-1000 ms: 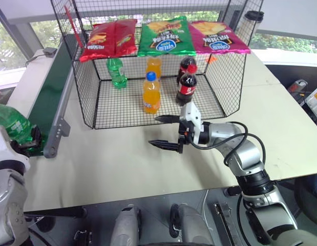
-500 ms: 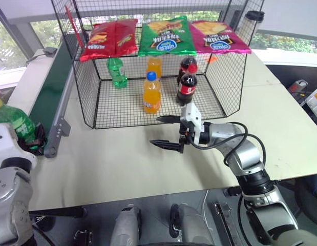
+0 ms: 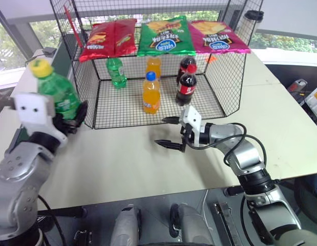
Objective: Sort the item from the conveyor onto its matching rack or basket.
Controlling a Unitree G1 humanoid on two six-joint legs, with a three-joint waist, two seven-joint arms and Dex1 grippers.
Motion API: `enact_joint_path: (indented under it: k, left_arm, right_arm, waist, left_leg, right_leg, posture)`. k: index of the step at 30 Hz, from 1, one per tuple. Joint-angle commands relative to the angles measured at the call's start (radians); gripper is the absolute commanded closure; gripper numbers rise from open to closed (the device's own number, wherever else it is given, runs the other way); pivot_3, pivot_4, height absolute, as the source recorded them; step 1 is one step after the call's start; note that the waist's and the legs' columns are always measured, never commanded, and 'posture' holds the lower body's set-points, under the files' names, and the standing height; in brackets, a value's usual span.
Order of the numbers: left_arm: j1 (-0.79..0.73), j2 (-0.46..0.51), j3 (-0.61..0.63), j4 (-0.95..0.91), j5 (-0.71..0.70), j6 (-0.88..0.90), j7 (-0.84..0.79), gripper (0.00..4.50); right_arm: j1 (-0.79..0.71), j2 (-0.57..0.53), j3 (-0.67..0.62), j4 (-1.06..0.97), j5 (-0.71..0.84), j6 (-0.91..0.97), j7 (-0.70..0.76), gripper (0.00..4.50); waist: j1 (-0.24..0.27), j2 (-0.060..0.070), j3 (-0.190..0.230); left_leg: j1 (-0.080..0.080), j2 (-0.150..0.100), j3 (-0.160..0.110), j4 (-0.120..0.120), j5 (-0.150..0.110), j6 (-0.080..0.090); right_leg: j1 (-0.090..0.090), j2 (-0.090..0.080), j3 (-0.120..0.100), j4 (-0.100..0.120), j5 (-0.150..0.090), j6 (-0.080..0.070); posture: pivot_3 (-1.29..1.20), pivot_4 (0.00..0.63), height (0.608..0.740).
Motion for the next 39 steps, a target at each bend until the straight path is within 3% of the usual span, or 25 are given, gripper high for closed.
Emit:
enact_joint_path:
  k: [1,6,16,26,35,37,39]
  left_arm:
    - [-0.066,-0.005,-0.076,0.017,0.061,-0.054,0.018,1.65]
    - [-0.14,-0.057,-0.209,0.13,0.149,-0.116,0.027,1.65]
    - [-0.211,-0.193,-0.337,0.452,0.307,-0.322,0.02,1.65]
    - [-0.359,-0.286,-0.35,0.774,0.379,-0.509,-0.002,1.65]
    - [-0.418,-0.307,-0.346,0.908,0.403,-0.592,-0.01,1.65]
    - [-0.422,-0.31,-0.341,0.923,0.401,-0.601,-0.005,0.59]
    - [-0.419,-0.31,-0.339,0.924,0.401,-0.605,-0.006,0.05]
  right_arm:
    - [-0.012,-0.013,-0.001,-0.001,-0.045,-0.014,-0.044,0.0]
    - [-0.017,-0.003,-0.013,-0.003,-0.064,0.011,-0.094,0.0]
    - [-0.038,0.027,-0.031,-0.007,-0.063,0.041,-0.172,0.0]
    - [-0.034,0.021,-0.033,-0.042,-0.045,0.068,-0.168,0.0]
    - [-0.027,0.017,-0.029,-0.066,-0.025,0.081,-0.158,0.0]
    - [-0.027,0.016,-0.028,-0.066,-0.022,0.081,-0.155,0.0]
    - [-0.028,0.015,-0.026,-0.066,-0.021,0.08,-0.152,0.0]
  waist:
    - [0.0,0.0,0.0]
    - [0.001,0.0,0.0]
    - [0.001,0.0,0.0]
    - [0.001,0.0,0.0]
    - [0.001,0.0,0.0]
    - [0.002,0.0,0.0]
    - [0.001,0.0,0.0]
  left_leg:
    - [0.0,0.0,0.0,0.0,0.0,0.0]
    - [0.0,0.0,0.0,0.0,0.0,0.0]
    - [0.0,0.0,0.001,0.0,0.0,0.0]
    - [-0.001,0.0,0.001,0.0,0.0,0.0]
    - [-0.001,0.0,0.001,0.0,0.0,0.0]
    - [-0.001,0.0,0.001,0.0,0.0,0.0]
    - [-0.001,0.0,0.001,0.0,0.0,0.0]
  right_leg:
    - [0.0,0.0,0.0,0.0,0.0,0.0]
    - [0.0,0.0,0.0,0.0,0.0,0.0]
    - [0.0,0.0,0.0,0.0,0.0,0.001]
    - [0.0,0.0,0.0,-0.001,0.0,0.001]
    - [0.0,0.0,0.0,0.0,0.0,0.001]
    - [0.0,0.0,0.0,0.0,0.0,0.001]
    - [0.0,0.0,-0.001,0.0,0.0,0.001]
  posture:
    - [0.0,0.15,0.74]
    - [0.0,0.15,0.74]
    - [0.0,0.15,0.74]
    - [0.0,0.15,0.74]
    - [0.0,0.15,0.74]
    - [0.0,0.15,0.74]
    - [0.0,0.15,0.74]
